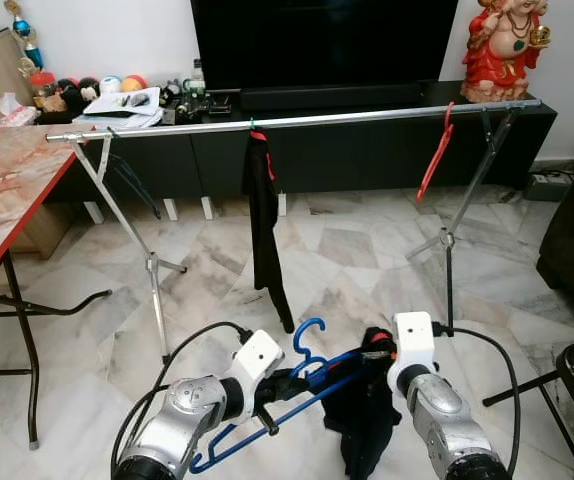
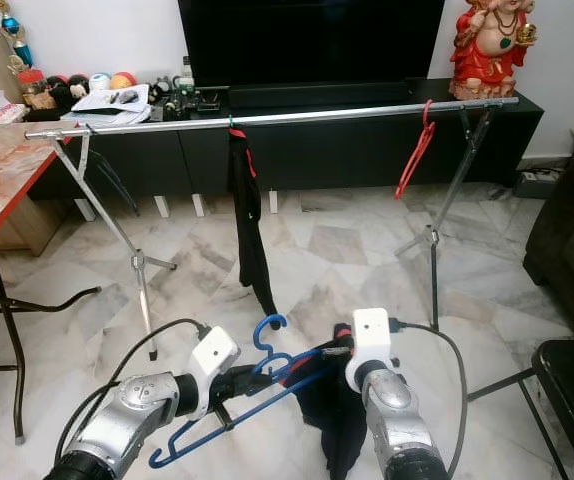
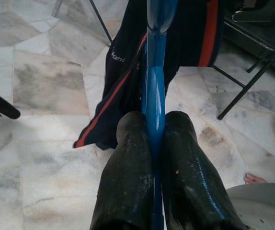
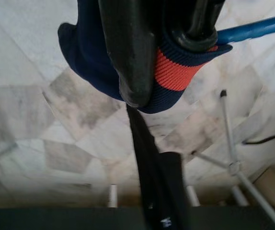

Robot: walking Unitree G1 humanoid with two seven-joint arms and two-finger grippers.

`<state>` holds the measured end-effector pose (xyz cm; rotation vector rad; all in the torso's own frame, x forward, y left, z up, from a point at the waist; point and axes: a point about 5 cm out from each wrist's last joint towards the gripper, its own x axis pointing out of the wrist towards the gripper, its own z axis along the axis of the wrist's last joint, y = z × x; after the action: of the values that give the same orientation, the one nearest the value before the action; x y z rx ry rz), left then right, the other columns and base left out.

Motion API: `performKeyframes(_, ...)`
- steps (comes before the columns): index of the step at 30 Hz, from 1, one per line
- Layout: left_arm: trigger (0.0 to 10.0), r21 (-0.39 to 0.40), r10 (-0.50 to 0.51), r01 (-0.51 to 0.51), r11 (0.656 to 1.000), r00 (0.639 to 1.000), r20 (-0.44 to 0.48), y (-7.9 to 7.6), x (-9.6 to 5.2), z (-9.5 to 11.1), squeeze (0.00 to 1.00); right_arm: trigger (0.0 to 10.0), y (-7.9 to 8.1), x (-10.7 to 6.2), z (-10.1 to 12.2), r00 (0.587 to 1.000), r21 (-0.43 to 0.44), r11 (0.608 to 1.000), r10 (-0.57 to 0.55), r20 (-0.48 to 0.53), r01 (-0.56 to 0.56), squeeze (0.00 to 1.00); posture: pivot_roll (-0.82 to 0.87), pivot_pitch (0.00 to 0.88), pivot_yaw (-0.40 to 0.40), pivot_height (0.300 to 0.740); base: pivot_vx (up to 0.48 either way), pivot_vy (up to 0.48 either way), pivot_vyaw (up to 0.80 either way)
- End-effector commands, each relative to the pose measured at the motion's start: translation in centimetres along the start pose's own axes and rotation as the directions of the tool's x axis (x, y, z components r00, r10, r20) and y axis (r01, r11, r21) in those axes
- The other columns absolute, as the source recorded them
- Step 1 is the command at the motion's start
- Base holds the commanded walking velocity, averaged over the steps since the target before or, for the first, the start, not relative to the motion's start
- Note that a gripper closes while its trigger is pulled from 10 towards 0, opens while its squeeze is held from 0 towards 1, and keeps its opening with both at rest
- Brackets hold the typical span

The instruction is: Hang hanger

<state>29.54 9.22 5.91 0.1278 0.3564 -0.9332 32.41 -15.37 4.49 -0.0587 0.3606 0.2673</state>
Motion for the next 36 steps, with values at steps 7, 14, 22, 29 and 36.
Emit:
performKeyframes(7, 10.0, -0.010, 0.011, -0.011, 1.000, 1.000, -0.005, 0.2, -0.2, -0.2, 0.00, 10.0, -0.1, -0.6, 1.4, 0.997, -0.049, 0.997, 0.066, 0.038, -0.064, 0.00, 0.04, 0.028, 0.057, 0.740, 0.000, 0.000, 0.00)
performKeyframes(14, 10.0, 0.017, 0.057, -0.057, 0.998, 0.998, -0.023, 0.7, -0.2, -0.3, 0.00, 10.0, -1.0, -1.2, 0.9, 0.998, 0.047, 0.997, -0.055, -0.001, 0.055, 0.00, 0.03, 0.030, 0.059, 0.740, 0.000, 0.000, 0.00)
performKeyframes(22, 10.0, 0.021, 0.099, -0.099, 0.995, 0.995, -0.017, 1.1, -0.2, -0.2, 0.00, 10.0, -1.8, -1.8, -1.5, 0.984, 0.061, 0.989, -0.126, -0.125, 0.134, 0.00, 0.04, 0.036, 0.058, 0.740, 0.000, 0.000, 0.00)
performKeyframes(29, 10.0, 0.007, 0.078, -0.078, 0.997, 0.997, -0.012, 1.0, -0.3, -0.2, 0.00, 10.0, 0.3, -1.7, -0.3, 0.998, 0.043, 0.999, 0.031, -0.055, -0.029, 0.00, 0.04, 0.040, 0.059, 0.740, 0.000, 0.000, 0.00)
performKeyframes(36, 10.0, -0.007, 0.038, -0.038, 0.999, 0.999, -0.015, 0.6, -0.3, -0.4, 0.00, 10.0, 0.9, -1.5, 2.0, 0.993, -0.008, 0.995, 0.095, 0.070, -0.095, 0.00, 0.04, 0.040, 0.060, 0.740, 0.000, 0.000, 0.00)
